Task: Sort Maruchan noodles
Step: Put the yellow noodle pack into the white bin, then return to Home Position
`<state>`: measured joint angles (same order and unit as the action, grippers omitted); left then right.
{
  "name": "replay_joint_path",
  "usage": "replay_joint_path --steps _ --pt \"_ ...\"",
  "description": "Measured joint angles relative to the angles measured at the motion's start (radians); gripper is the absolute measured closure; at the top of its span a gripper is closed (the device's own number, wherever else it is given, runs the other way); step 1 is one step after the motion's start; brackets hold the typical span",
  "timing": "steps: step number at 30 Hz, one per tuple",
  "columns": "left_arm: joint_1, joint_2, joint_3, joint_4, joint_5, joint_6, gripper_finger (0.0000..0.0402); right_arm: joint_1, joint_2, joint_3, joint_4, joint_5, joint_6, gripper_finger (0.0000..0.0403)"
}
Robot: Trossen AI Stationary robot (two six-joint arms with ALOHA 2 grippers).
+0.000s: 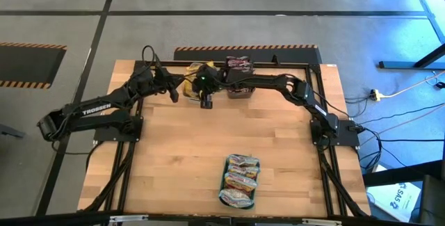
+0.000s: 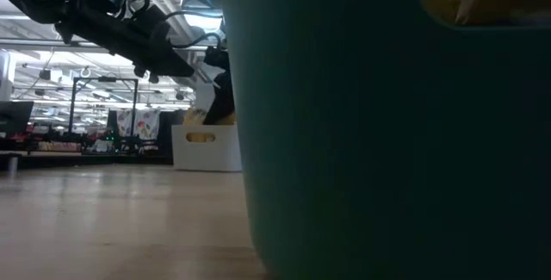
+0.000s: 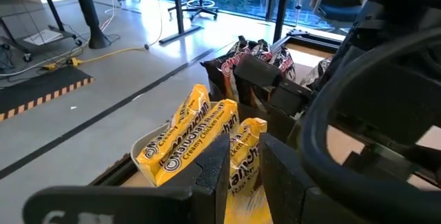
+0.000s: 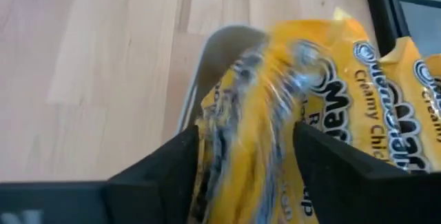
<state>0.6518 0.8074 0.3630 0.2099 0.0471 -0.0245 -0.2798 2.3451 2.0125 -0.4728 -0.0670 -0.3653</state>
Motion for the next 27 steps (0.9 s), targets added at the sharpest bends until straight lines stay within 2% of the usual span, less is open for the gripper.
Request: replay_joint_path --steps 5,11,18,20,24,27 --pt "0.0 0.0 0.0 0.0 0.0 0.0 0.0329 -0.001 -0.005 0.0 -0.005 0.005 0.006 0.0164" --pt "0.0 0.0 0.0 -0.001 0.012 0.001 0.0329 0.02 -0.109 0.001 -0.106 0.012 0.005 0.0183" --pt "0.0 0.0 0.0 -0.001 0.123 0.0 0.0329 0.045 -0.261 0.0 -0.398 0.05 0.078 0.0255" --pt "0.0 0.0 0.0 -0.002 0.118 -0.012 0.0329 0.052 -0.31 -0.012 -0.471 0.08 0.117 0.0283" --pt "0.0 0.0 0.0 -0.004 0.08 -0.074 0.0329 0.082 -0.429 -0.132 -0.528 0.171 0.201 0.034" --pt "0.0 0.0 0.0 0.002 0.121 -0.07 0.0329 0.102 -0.556 -0.29 -0.493 0.191 0.254 0.0374"
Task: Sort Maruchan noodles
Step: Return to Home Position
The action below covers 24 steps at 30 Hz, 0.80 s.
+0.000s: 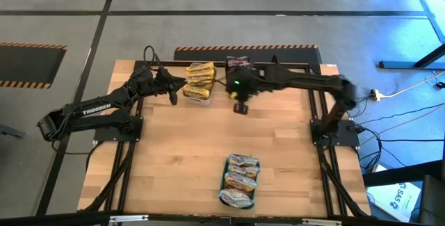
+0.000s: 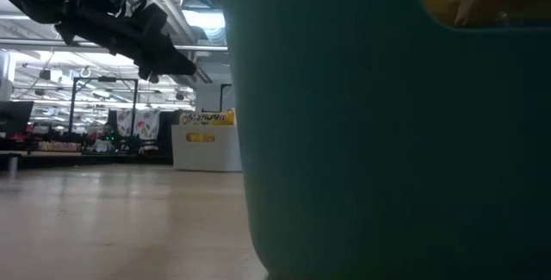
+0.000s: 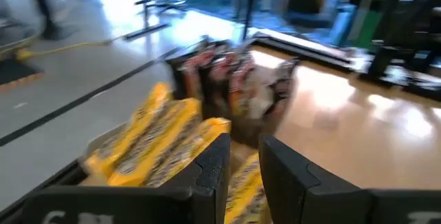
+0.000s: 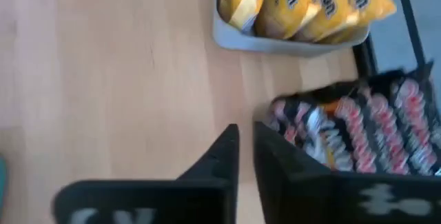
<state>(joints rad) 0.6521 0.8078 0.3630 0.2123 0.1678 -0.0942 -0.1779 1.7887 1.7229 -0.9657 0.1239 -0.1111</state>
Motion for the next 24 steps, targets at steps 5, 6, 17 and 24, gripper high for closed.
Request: replay_joint_path --steps 5,6,17,24 --pt "-0.041 0.0 0.0 0.041 0.116 0.018 0.0339 0.023 -0.249 -0.34 0.217 -0.012 0.098 0.04" --pt "-0.056 0.0 0.0 0.049 0.118 0.019 0.0345 0.028 -0.305 -0.408 0.272 -0.015 0.113 0.0399" --pt "-0.273 0.004 -0.001 0.101 0.035 0.035 0.0399 0.028 -0.834 -1.014 0.801 -0.126 0.238 0.0402" --pt "-0.424 0.003 -0.095 0.268 -0.036 0.028 0.04 0.027 -1.131 -1.272 0.978 -0.186 0.3 0.0402"
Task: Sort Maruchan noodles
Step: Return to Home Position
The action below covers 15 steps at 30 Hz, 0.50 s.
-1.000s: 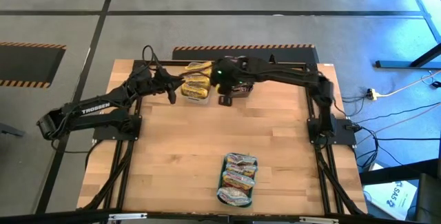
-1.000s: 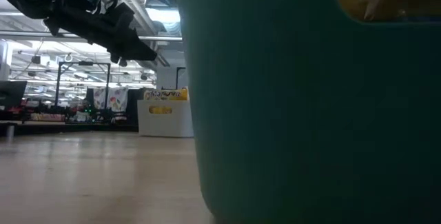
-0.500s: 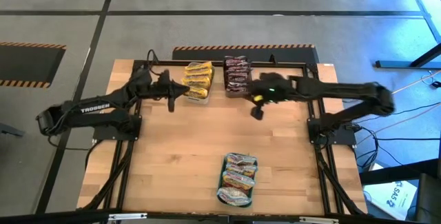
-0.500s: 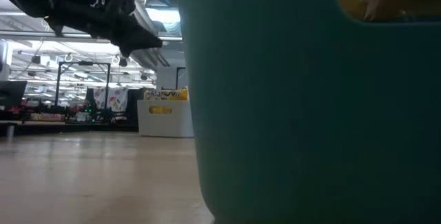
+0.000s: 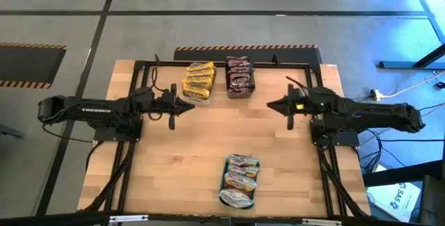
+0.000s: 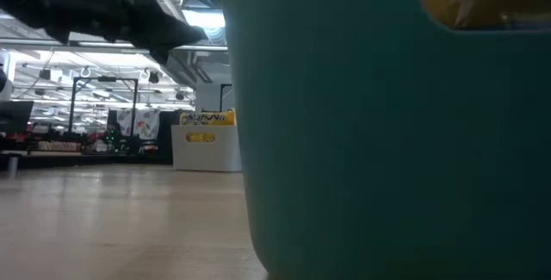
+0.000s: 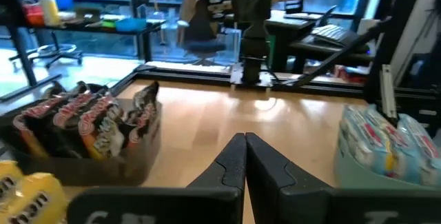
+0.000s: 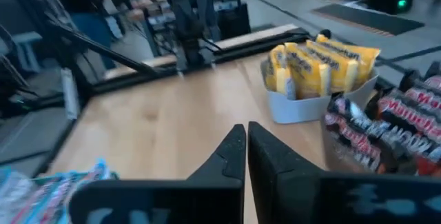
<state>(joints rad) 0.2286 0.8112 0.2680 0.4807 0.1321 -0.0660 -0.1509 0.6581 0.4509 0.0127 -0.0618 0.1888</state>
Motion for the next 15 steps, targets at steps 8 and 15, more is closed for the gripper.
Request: replay_joint_path --steps 8,15 --pt "-0.018 -0.104 -0.2 0.169 -0.011 -0.048 0.04 0.0 -0.359 -0.206 0.019 -0.001 0.044 0.0402" --pt "-0.018 -0.265 -0.261 0.109 0.0 -0.108 0.04 0.0 -0.632 -0.357 0.048 0.0 0.054 0.0402"
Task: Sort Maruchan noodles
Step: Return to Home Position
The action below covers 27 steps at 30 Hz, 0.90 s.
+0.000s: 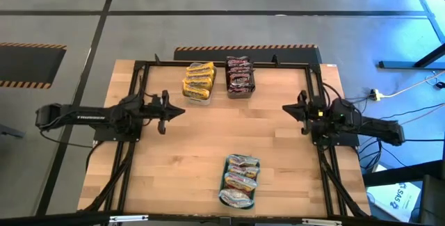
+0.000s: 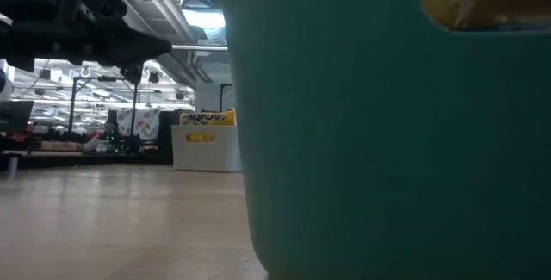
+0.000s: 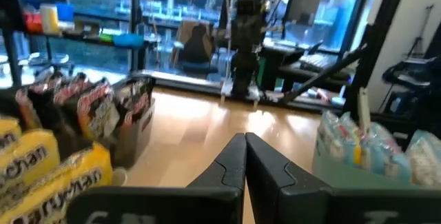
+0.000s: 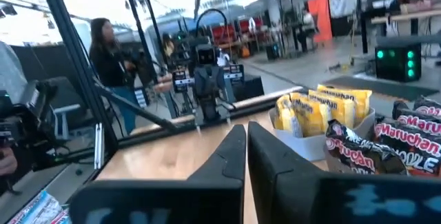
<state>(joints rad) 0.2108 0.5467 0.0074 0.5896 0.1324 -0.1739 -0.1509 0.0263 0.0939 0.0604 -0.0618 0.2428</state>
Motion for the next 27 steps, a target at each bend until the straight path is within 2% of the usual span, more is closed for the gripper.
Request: replay_joint_path --steps 6,12,19,27 --pt "-0.001 -0.124 0.0 -0.041 0.038 0.003 0.04 0.0 -0.018 -0.03 -0.018 0.028 0.0 0.0402" --pt "0.0 -0.322 0.0 -0.235 -0.017 0.026 0.04 0.0 -0.022 -0.03 -0.019 0.109 -0.012 0.0402" --pt "0.0 -0.544 0.0 -0.427 -0.014 0.031 0.0399 0.0 -0.019 -0.086 0.027 0.131 0.011 0.0402" --pt "-0.001 -0.544 0.0 -0.495 0.017 0.065 0.0398 0.0 -0.021 -0.086 -0.016 0.104 0.017 0.0402"
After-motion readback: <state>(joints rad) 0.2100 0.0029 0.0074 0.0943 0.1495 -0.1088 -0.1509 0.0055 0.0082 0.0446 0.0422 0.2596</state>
